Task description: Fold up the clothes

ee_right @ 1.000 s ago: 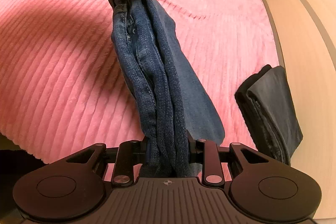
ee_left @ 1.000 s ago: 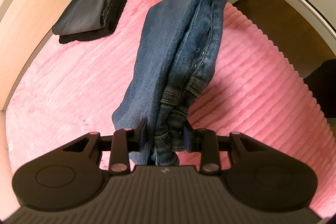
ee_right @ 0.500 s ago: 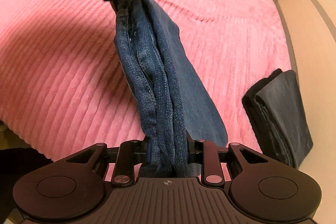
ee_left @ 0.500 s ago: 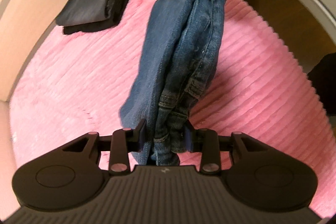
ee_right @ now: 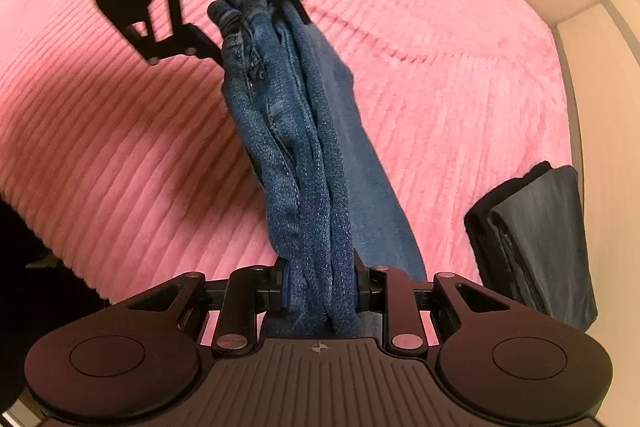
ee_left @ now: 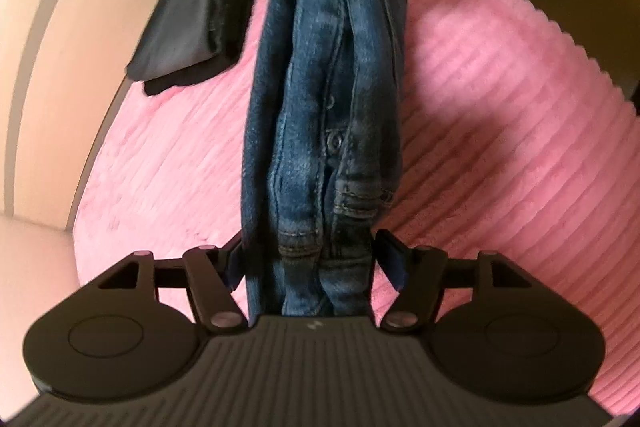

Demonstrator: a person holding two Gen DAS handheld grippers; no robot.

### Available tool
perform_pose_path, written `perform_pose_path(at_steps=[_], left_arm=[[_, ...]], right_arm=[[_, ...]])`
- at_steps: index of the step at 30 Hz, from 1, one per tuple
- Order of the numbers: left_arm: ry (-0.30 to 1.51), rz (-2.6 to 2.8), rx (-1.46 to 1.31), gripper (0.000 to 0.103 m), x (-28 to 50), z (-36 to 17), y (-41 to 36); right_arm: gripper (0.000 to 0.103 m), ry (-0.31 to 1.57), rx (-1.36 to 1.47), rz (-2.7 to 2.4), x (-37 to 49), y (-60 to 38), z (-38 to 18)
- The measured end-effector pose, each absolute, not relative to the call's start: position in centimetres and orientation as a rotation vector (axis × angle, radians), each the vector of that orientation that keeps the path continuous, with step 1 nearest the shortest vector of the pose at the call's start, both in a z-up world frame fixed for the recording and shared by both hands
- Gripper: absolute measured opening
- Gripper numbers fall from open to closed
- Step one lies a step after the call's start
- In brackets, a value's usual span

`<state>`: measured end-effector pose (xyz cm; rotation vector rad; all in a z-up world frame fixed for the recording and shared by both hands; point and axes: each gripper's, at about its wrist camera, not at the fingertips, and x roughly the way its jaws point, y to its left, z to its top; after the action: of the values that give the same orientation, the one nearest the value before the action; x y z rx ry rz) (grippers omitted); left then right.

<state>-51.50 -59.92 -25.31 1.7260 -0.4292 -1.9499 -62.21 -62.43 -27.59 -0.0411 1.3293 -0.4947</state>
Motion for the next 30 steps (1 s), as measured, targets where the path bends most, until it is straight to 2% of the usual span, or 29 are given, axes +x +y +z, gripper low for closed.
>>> perform_pose_path(at_steps=[3,9,12,16,19,23,26,30], left_arm=[[-0.389,-1.971,1.707,0.032,-50.8,-25.0,-59.8],[-0.36,-1.843,1.623,0.03,-47.2,-20.2,-57.9],[-0.344,-1.715,1.606,0.03,-44.6,-17.6,-55.0],[-0.317,-1.532,1.601,0.03,-42.0,-17.1,-49.2],[-0.216,-1.453,1.573,0.03,-40.7,-19.5,-44.3],[-0.056,-1.485,1.582,0.03,-40.1,-27.1,-37.2],[-0.112,-1.518,1.55,0.03,-41.8,-31.2,-32.8],[-0.149,-1.465,1.438,0.029,-43.3,-34.0,-30.9]], right_arm=[[0.024,1.336,-0.074,-0.487,-61.9,-61.8,-27.7],[0.023,1.244,-0.204,-0.488,-60.3,-61.8,-25.2],[0.023,1.142,-0.275,-0.466,-58.3,-61.5,-23.5],[0.023,0.993,-0.416,-0.391,-55.4,-58.8,-23.6],[0.023,0.913,-0.48,-0.343,-53.4,-55.4,-26.1],[0.023,0.891,-0.5,-0.279,-51.3,-49.9,-32.3],[0.023,0.953,-0.502,-0.248,-51.4,-46.1,-37.7],[0.023,0.956,-0.544,-0.248,-54.1,-43.9,-41.0]])
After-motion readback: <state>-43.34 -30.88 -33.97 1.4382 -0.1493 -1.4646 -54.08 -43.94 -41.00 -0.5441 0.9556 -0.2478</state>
